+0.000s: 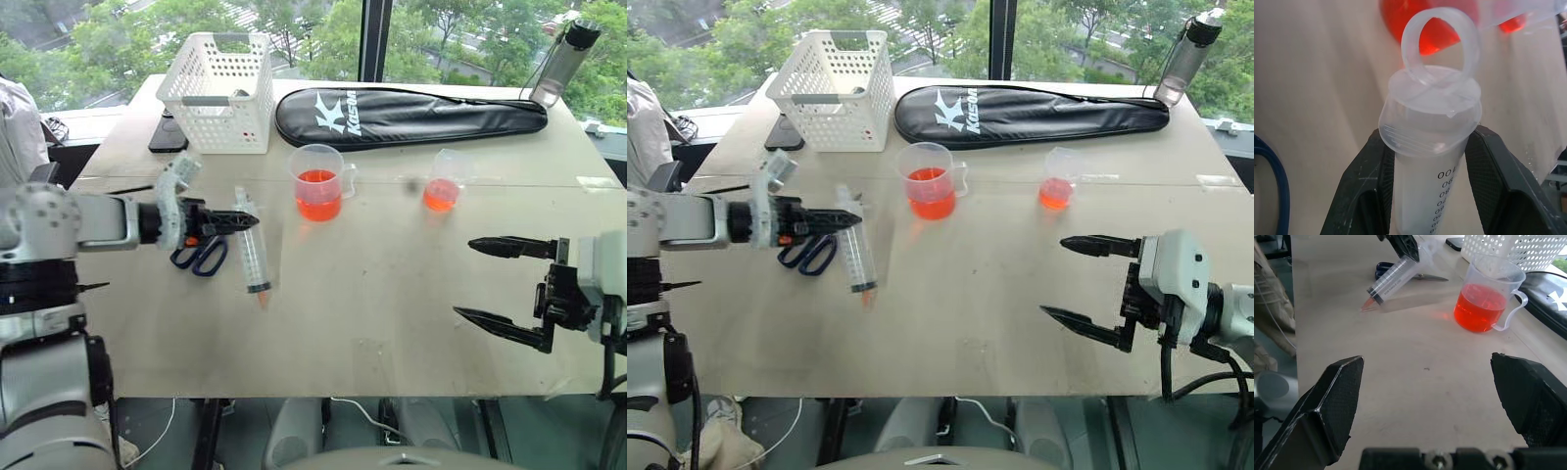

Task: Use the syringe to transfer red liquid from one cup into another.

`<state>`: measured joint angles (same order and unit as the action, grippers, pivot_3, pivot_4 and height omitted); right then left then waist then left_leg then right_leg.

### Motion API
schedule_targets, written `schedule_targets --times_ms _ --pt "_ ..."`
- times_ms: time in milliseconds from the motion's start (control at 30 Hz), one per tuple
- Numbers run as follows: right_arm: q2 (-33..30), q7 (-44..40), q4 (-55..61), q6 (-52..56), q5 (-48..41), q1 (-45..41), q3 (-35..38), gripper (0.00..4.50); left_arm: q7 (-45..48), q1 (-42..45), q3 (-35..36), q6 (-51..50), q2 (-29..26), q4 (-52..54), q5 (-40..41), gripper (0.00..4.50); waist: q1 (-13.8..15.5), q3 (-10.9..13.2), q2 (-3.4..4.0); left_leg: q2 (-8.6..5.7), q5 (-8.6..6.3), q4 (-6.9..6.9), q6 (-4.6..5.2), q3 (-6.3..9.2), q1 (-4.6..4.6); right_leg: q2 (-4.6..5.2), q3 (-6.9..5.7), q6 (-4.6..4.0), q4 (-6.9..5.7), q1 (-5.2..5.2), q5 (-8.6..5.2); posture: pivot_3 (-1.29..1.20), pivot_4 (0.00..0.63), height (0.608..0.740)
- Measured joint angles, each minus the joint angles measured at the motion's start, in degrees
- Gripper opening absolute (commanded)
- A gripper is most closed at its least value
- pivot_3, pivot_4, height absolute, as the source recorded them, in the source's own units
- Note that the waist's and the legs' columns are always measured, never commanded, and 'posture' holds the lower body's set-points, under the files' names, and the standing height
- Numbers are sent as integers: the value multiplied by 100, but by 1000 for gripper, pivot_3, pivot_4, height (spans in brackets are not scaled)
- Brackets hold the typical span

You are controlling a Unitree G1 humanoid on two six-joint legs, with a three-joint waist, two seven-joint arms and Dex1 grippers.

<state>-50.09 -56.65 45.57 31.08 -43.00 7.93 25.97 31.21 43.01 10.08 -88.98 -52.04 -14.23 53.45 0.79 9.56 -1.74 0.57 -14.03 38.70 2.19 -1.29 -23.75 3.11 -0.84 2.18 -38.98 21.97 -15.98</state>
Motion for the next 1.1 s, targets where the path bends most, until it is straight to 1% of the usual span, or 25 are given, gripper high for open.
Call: schedule_targets --times_ms 133,333,367,400,467,500,533,633,1000,1033,1067,1100 --pt "44 121 108 -44 9 201 3 4500 173 198 -280 161 117 -268 -364 1542 -13 0 0 0 -1 -6 0 -2 -1 1 1 0 7 2 -1 0 150 724" --pt "110 333 300 -113 81 429 -32 4500 469 405 -643 510 458 -562 -863 1542 1 -1 0 0 -1 -5 2 -2 -1 1 1 0 6 1 -1 0 150 724" --pt "114 357 297 -140 120 444 -39 4500 505 423 -675 616 552 -682 -982 2523 1 -1 0 0 -1 -5 2 -2 0 1 1 0 6 1 0 0 150 724" --pt "119 374 294 -153 146 464 -58 4500 514 419 -750 727 626 -743 -1111 2833 0 -1 0 -1 -2 -6 3 -1 0 1 0 0 6 1 0 0 150 724" --pt "142 384 287 -181 166 505 -68 4500 512 365 -824 807 675 -784 -1262 3875 -15 -1 -1 0 -2 -6 3 -1 -2 0 1 0 6 3 -1 0 150 724" --pt "151 385 285 -190 176 537 -70 4500 508 355 -819 808 682 -784 -1290 4234 -15 -1 -1 0 -2 -6 3 -1 -3 0 1 -1 6 4 -1 0 150 724" --pt "167 384 283 -217 188 580 -70 4500 495 344 -750 807 684 -773 -1297 4464 -11 -1 -1 0 -2 -6 2 -1 -6 1 1 0 7 7 -1 0 150 724" --pt "177 383 281 -255 200 638 -70 4500 467 340 -560 807 682 -742 -1351 4464 -3 -1 -1 0 -2 -6 3 -1 -6 2 1 0 8 7 -1 0 150 724" --pt "177 383 280 -278 203 668 -70 4500 466 287 -455 801 750 -696 -1495 4464 0 -1 -1 0 -4 -6 6 0 -6 2 -1 0 7 7 0 0 150 724" --pt "212 350 201 -383 249 724 -45 4500 487 -236 -93 1136 806 27 -1505 4464 -35 -5 7 2 -1 -18 0 -6 -8 8 13 -1 18 14 1 0 150 724" --pt "348 310 -14 -561 342 894 95 4500 592 -1119 460 1734 1069 1191 -1426 4464 -62 -14 9 -2 -5 -27 4 -16 0 19 18 -1 25 7 0 0 150 724" --pt "461 273 -283 -696 450 1076 232 4500 693 -1923 848 2273 1351 2188 -1328 4464 -100 -21 6 -1 -6 -31 4 -16 -7 22 24 0 51 7 0 0 150 724"
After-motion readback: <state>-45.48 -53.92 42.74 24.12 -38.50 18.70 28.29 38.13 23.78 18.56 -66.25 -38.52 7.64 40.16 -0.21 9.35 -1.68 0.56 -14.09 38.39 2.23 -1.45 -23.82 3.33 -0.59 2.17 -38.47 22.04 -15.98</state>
